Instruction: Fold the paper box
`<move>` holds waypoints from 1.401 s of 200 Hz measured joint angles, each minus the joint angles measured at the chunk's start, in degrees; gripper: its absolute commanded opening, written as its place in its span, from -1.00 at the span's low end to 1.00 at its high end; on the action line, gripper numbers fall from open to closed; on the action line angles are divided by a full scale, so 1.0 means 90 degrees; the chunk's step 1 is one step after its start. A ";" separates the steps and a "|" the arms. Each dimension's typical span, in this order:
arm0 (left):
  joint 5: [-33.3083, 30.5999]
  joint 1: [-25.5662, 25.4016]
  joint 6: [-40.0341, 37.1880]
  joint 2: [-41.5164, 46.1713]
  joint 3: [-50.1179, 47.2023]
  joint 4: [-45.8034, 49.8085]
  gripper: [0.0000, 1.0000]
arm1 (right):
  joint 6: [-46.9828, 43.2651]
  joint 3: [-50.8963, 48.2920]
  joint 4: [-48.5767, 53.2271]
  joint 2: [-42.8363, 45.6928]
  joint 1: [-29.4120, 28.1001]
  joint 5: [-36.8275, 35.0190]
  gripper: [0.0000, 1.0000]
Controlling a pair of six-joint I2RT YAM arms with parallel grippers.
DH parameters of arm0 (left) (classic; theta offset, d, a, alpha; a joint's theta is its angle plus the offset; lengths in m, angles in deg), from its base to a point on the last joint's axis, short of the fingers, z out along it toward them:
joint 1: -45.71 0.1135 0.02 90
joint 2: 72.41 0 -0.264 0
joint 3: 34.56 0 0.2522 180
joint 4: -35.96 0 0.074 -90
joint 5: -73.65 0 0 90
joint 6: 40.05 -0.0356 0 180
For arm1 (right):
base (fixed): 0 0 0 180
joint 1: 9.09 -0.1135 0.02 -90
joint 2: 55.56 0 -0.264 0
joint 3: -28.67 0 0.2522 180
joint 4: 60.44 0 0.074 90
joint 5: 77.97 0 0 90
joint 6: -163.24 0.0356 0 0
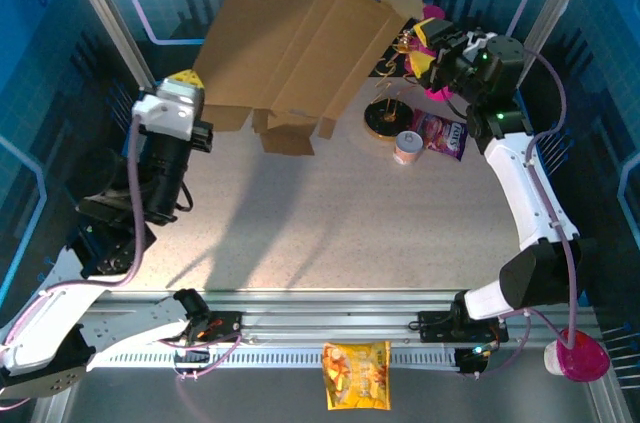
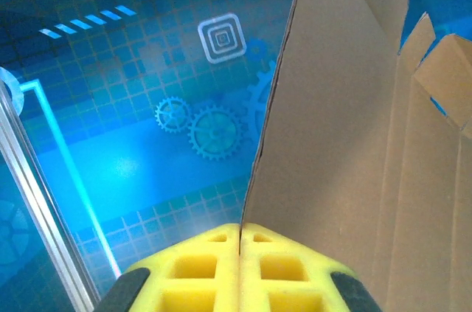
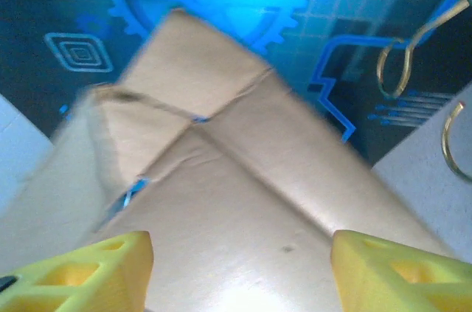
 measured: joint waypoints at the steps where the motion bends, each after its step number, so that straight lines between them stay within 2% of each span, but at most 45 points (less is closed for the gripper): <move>1: 0.0002 0.0000 0.0002 -0.0002 0.0017 0.0002 -1.00 | -0.0053 -0.0041 -0.0044 0.0019 0.0015 0.0007 0.26; 25: 0.0143 0.0010 0.0245 -0.0146 0.0590 0.0216 -1.00 | -0.1214 -0.1083 -0.0889 0.0571 0.0148 0.0073 0.25; 56: 0.0311 0.0010 0.0517 -0.0316 0.1078 0.0517 -1.00 | -0.2701 -0.2399 -0.2278 0.0964 0.0187 0.0296 0.40; 77: 0.0398 0.0046 0.0656 -0.0420 0.1234 0.0765 -1.00 | -0.3276 -0.2812 -0.3568 0.0697 0.0189 0.0721 0.49; 110: 0.0471 0.0095 0.0806 -0.0605 0.1438 0.1124 -1.00 | -0.3446 -0.2499 -0.5032 -0.0221 0.0182 0.1637 0.50; 148: 0.0546 0.0136 0.0933 -0.0619 0.1579 0.1443 -1.00 | -0.3648 -0.2091 -0.5554 -0.0869 0.0180 0.2072 0.49; 197: 0.0559 0.0136 0.0959 -0.0551 0.1695 0.1525 -1.00 | -0.3798 -0.1307 -0.5700 -0.1569 0.0027 0.2470 0.41; 280: 0.0590 0.0165 0.0959 -0.0457 0.1734 0.1710 -1.00 | -0.3893 -0.0454 -0.5644 -0.2159 -0.0486 0.2518 0.37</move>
